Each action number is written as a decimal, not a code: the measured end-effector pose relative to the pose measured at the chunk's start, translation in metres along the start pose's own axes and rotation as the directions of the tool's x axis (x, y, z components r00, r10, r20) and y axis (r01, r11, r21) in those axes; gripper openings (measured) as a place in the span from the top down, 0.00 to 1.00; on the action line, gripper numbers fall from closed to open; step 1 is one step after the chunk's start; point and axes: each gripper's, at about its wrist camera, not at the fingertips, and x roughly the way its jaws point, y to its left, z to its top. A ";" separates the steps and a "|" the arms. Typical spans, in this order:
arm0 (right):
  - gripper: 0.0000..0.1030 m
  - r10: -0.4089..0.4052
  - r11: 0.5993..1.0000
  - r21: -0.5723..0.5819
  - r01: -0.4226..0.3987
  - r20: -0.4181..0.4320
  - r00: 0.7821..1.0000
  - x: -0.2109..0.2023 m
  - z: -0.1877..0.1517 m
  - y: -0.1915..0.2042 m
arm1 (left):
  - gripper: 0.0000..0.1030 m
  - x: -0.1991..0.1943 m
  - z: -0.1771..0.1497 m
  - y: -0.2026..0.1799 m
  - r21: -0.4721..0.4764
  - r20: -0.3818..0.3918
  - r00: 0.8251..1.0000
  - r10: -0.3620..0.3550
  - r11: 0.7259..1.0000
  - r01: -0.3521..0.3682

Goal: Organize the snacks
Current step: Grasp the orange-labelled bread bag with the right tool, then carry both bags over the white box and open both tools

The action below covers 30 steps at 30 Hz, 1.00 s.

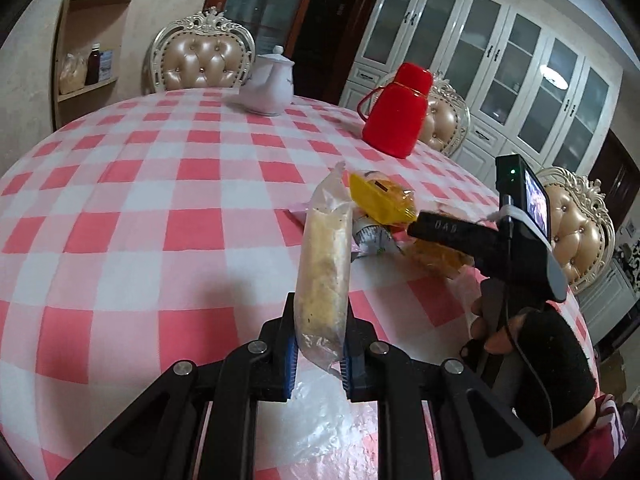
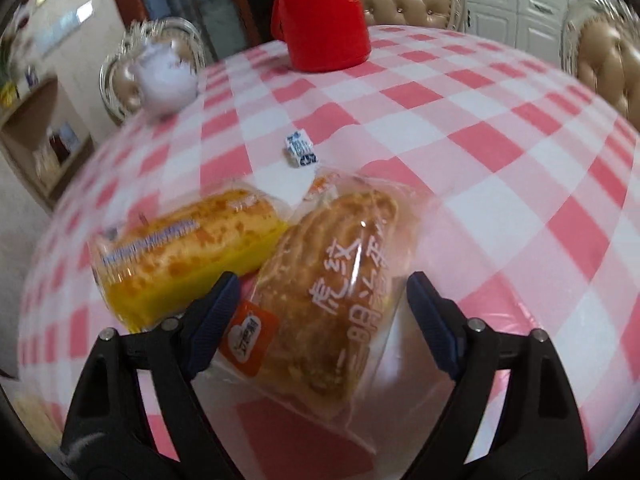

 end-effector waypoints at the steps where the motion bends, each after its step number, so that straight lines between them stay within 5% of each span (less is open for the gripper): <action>1: 0.48 0.013 1.000 -0.004 -0.013 0.003 1.000 -0.005 -0.004 -0.005 | 0.83 0.001 -0.001 0.000 0.004 -0.004 1.000 0.003 1.000 -0.003; 9: 0.50 0.204 0.978 -0.050 -0.203 0.016 0.979 -0.068 -0.056 -0.048 | 0.83 -0.001 -0.003 -0.003 0.015 0.004 1.000 0.008 1.000 -0.008; 14: 0.50 0.327 0.943 -0.058 -0.326 0.005 0.945 -0.108 -0.097 -0.051 | 0.83 -0.005 -0.005 -0.005 0.013 0.027 1.000 -0.001 1.000 0.001; 24: 0.50 0.409 0.905 -0.144 -0.401 0.033 0.912 -0.152 -0.125 -0.029 | 0.83 -0.024 -0.031 -0.007 -0.006 0.049 0.993 0.107 0.994 -0.107; 30: 0.50 0.450 0.889 -0.092 -0.449 -0.010 0.893 -0.145 -0.125 -0.032 | 0.83 -0.047 -0.046 -0.013 -0.009 0.083 0.979 0.184 0.983 -0.183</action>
